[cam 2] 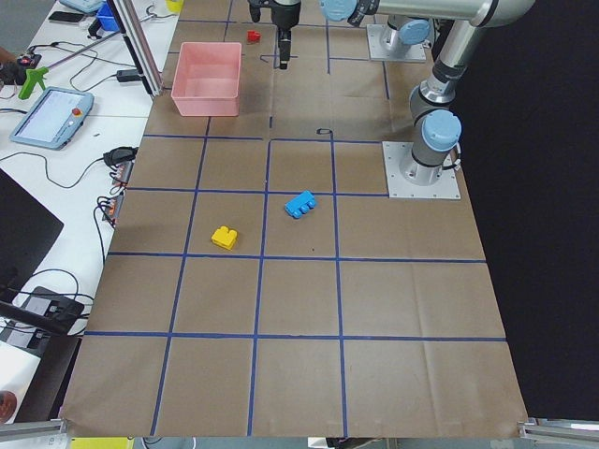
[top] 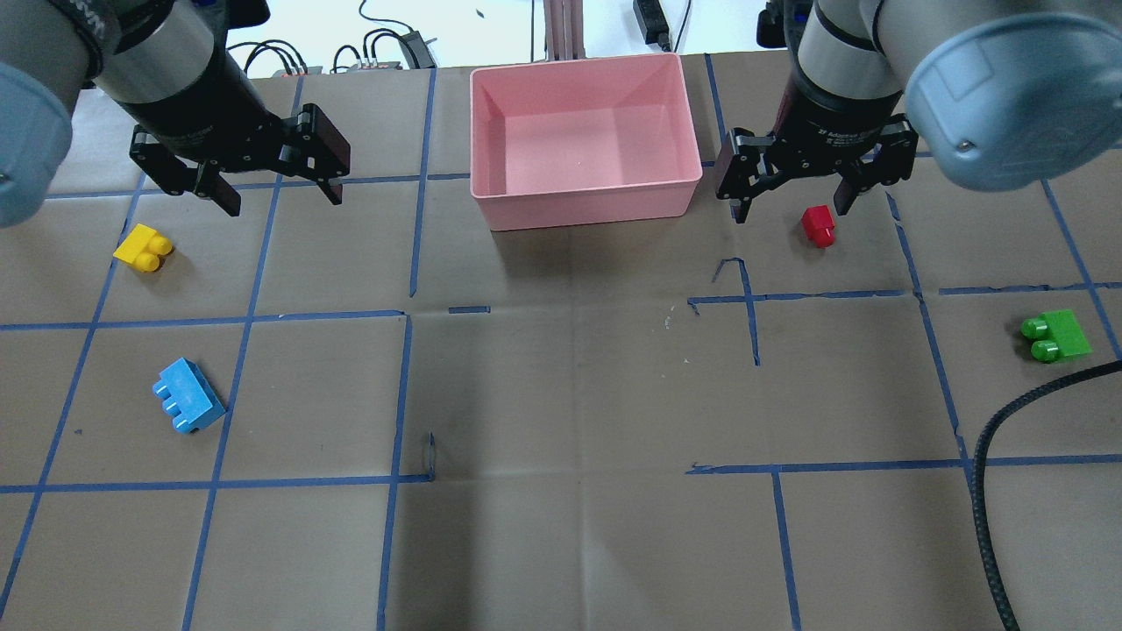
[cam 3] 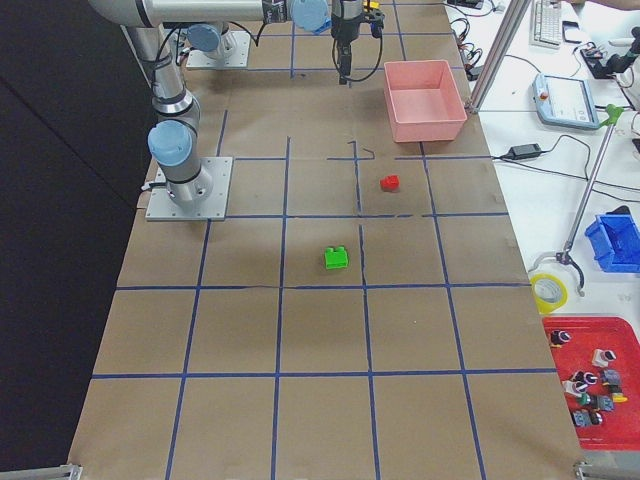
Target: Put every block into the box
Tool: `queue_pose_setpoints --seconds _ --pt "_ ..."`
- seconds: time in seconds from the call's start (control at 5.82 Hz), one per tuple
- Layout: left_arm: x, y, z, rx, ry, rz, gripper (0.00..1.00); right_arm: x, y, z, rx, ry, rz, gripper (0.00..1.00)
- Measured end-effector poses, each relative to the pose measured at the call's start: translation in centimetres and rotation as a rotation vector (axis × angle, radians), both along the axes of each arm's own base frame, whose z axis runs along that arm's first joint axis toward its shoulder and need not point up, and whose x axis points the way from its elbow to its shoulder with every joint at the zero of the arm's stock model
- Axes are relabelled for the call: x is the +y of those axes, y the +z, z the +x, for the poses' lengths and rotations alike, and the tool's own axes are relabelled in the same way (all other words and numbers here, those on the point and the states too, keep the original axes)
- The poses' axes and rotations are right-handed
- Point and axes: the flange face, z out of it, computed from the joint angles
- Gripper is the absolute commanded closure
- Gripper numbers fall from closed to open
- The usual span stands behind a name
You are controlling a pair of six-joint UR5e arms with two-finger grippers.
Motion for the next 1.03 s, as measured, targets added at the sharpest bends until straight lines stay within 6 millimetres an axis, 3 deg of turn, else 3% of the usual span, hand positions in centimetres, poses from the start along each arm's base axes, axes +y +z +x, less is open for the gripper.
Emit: queue_pose_setpoints --seconds 1.03 --pt "-0.4 0.13 0.57 -0.001 0.009 -0.008 0.0 -0.15 0.26 -0.36 0.031 0.001 -0.012 0.0"
